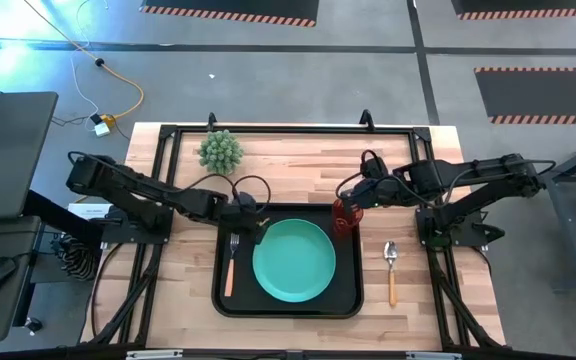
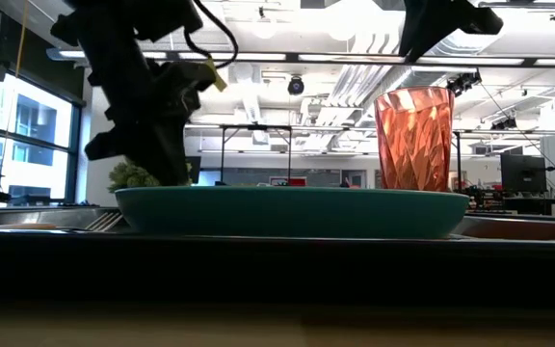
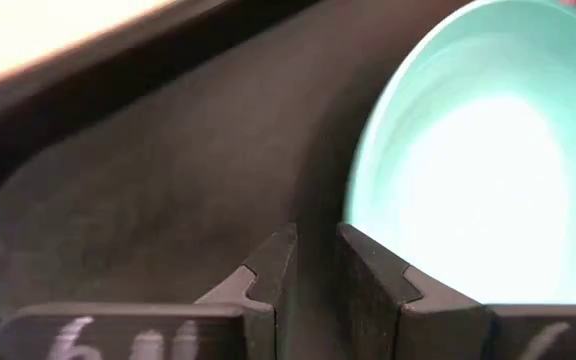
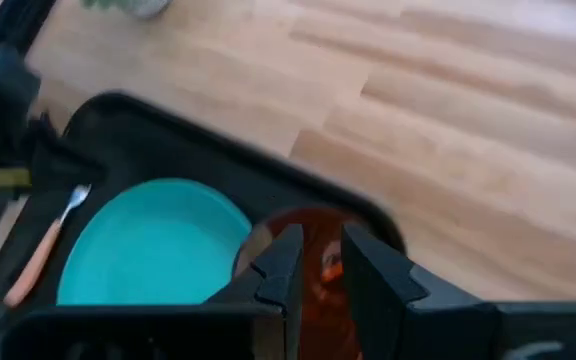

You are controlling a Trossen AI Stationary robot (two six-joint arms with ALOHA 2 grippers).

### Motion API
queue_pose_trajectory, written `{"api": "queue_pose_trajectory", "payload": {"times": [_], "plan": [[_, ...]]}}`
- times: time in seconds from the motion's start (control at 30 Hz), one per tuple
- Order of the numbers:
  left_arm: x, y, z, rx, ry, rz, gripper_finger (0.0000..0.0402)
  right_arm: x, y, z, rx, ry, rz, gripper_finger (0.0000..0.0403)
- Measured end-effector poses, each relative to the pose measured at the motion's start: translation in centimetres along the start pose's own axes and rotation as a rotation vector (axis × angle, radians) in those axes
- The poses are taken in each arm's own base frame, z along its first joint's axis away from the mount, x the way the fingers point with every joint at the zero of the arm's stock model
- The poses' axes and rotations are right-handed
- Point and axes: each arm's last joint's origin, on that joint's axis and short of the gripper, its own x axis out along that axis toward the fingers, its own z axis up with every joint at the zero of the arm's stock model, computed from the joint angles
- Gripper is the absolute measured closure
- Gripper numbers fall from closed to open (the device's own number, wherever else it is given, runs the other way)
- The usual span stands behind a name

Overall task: Pick and place plate/cup/fork/spoon on tray
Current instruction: Put the yellow spoon on the black tray between the orange fork and blue plate

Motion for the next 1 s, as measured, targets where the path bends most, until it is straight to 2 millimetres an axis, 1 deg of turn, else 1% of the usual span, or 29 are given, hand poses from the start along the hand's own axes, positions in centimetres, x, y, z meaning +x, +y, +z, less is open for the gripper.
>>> {"api": "queue_pose_trajectory", "payload": {"times": [0.2, 0.43, 0.5, 0.6, 0.67, 0.83, 0.9, 1.0], "plan": [[-2.5, 0.5, 0.9, 0.039, -0.049, -0.025, 0.0337, -0.9, 0.7, -1.8, 0.043, 0.041, 0.047, 0.0340], [-5.7, 0.9, 1.7, 0.105, -0.141, -0.088, 0.0337, -2.6, 1.5, -5.1, 0.136, 0.102, 0.120, 0.0340], [-6.5, 0.8, 2.0, 0.138, -0.176, -0.127, 0.0337, -3.1, 1.7, -6.2, 0.148, 0.160, 0.140, 0.0340], [-7.8, 1.0, 2.3, 0.172, -0.219, -0.152, 0.0337, -4.1, 1.7, -8.0, 0.192, 0.297, 0.155, 0.0340], [-8.4, 1.2, 2.5, 0.181, -0.245, -0.160, 0.0337, -4.8, 1.7, -9.2, 0.228, 0.361, 0.153, 0.0340], [-9.7, 1.6, 2.8, 0.203, -0.289, -0.186, 0.0337, -6.1, 1.4, -11.5, 0.336, 0.430, 0.135, 0.0340], [-10.0, 1.7, 2.9, 0.215, -0.299, -0.191, 0.0337, -6.5, 1.3, -12.3, 0.371, 0.448, 0.114, 0.0340], [-10.3, 1.7, 2.9, 0.231, -0.308, -0.195, 0.0337, -6.6, 0.9, -13.6, 0.377, 0.481, 0.042, 0.0340]]}}
